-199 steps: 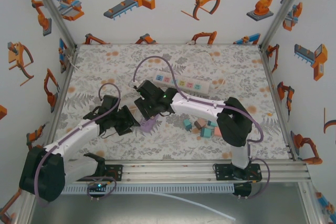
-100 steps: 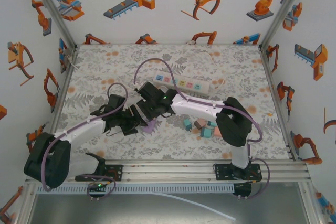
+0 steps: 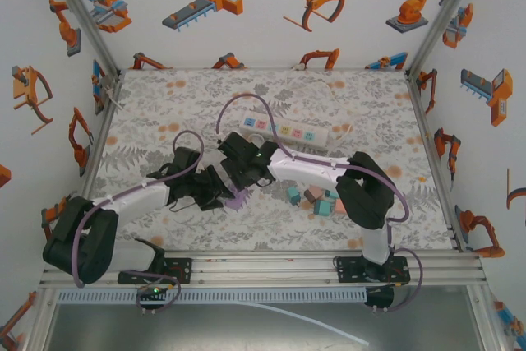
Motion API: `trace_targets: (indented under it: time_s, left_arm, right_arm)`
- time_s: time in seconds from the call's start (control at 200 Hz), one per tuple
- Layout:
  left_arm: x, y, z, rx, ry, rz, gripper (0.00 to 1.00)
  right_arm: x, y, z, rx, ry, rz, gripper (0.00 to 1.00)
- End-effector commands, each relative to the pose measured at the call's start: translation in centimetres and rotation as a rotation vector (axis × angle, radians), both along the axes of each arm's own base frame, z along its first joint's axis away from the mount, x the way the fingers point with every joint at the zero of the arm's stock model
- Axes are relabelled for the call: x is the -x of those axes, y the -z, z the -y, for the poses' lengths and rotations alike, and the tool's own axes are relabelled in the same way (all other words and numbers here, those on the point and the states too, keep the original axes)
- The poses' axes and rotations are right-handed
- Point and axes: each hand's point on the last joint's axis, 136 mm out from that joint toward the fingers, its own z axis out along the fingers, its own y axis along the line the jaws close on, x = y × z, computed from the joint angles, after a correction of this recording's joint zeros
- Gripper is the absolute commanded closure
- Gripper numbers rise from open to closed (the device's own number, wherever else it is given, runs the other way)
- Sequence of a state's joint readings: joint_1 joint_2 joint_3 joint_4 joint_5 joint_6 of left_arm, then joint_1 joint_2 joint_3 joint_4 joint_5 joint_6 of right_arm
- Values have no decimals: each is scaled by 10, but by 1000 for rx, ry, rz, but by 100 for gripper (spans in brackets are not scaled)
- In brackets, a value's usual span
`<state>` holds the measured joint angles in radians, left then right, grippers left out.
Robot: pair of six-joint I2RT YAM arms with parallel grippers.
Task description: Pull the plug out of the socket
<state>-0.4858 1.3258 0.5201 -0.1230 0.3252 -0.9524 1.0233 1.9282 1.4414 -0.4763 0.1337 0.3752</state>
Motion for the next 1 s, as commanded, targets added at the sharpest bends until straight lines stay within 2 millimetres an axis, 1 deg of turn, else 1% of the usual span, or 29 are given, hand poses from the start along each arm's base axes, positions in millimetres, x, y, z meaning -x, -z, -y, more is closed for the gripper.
trace_targets:
  time_s: [0.0,0.085,0.11,0.155,0.225,0.33,0.396,0.476,0.621,0.706,0.771,0.806,0.891,0.926,0.996]
  left_arm:
    - [13,37,-29,-166,-70,-86,51]
    - [14,42,-30,-174,-77,-103,52]
    - [14,44,-30,-174,-79,-106,52]
    - [14,46,-30,-176,-81,-114,52]
    - [15,51,-29,-178,-79,-129,52]
    - [15,54,-25,-167,-66,-143,52]
    - [14,52,-25,-164,-65,-131,53]
    - [12,47,-27,-167,-72,-108,50]
    - [5,32,-27,-170,-67,-57,46]
    - [1,21,-24,-157,-55,-24,43]
    - [-4,11,-22,-147,-45,13,39]
    - [-5,6,-23,-148,-41,30,34]
    - [-11,-14,-20,-124,-26,101,27]
    - [-13,-25,-19,-113,-21,138,24]
    - [-18,-49,-18,-99,0,232,19]
  right_arm:
    - [-1,-24,-9,-52,72,-21,61]
    - [-1,-31,-10,-65,100,-33,63]
    - [-1,-33,-10,-73,103,-36,67]
    - [-2,-37,-12,-88,105,-41,69]
    - [0,-41,-15,-102,97,-47,69]
    - [-1,-44,-14,-99,98,-48,69]
    - [-2,-47,-12,-99,99,-41,69]
    - [-3,-59,-8,-116,100,-18,69]
    - [-11,-94,1,-202,111,63,69]
    - [-16,-115,9,-256,130,113,69]
    - [-20,-129,19,-295,153,149,70]
    - [-23,-136,25,-314,172,172,70]
    - [-28,-154,42,-366,216,240,70]
    - [-29,-164,50,-394,235,275,70]
    - [-32,-176,68,-438,281,337,70]
